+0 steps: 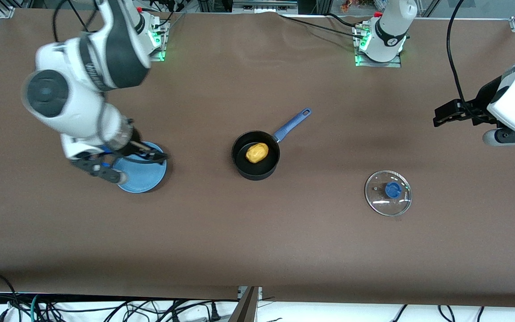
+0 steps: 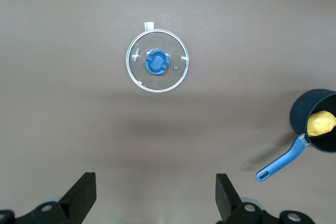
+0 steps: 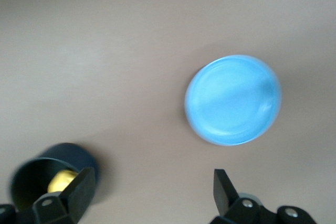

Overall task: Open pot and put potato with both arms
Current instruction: 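Release the potato into the saucepan and withdraw the right gripper toward the plate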

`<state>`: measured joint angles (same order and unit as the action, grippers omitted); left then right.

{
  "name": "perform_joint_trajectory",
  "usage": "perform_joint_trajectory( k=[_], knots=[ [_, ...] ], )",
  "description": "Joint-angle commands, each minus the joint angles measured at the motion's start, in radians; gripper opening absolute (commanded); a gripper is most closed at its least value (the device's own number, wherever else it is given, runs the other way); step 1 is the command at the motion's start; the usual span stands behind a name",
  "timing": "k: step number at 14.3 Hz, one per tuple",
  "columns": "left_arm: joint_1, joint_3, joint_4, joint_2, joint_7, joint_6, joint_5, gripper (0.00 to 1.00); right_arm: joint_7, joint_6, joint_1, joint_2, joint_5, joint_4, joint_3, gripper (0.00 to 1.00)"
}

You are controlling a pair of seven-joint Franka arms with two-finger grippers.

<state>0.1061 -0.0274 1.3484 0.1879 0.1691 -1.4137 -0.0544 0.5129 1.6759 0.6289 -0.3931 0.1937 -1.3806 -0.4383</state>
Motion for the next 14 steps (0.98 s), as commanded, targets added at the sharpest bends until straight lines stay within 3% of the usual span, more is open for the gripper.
perform_joint_trajectory(
  k=[1, 3, 7, 9, 14],
  knots=[
    [0.000, 0.006, -0.006, 0.010, 0.004, 0.005, 0.021, 1.00, -0.210, -0.039, -0.053, 0.114, -0.010, -0.098, -0.036, 1.00],
    [0.007, 0.006, -0.009, 0.011, 0.006, 0.007, 0.021, 1.00, -0.296, -0.042, -0.154, 0.202, -0.048, -0.170, 0.030, 1.00],
    [0.009, 0.007, -0.009, 0.011, 0.007, 0.007, 0.022, 1.00, -0.306, -0.003, -0.461, 0.376, -0.195, -0.355, 0.379, 1.00],
    [0.010, 0.006, -0.009, 0.011, 0.007, 0.007, 0.021, 1.00, -0.323, 0.036, -0.550, 0.407, -0.188, -0.408, 0.431, 1.00],
    [0.010, 0.006, -0.009, 0.011, 0.007, 0.007, 0.021, 1.00, -0.353, 0.004, -0.646, 0.427, -0.172, -0.396, 0.500, 1.00]
  ],
)
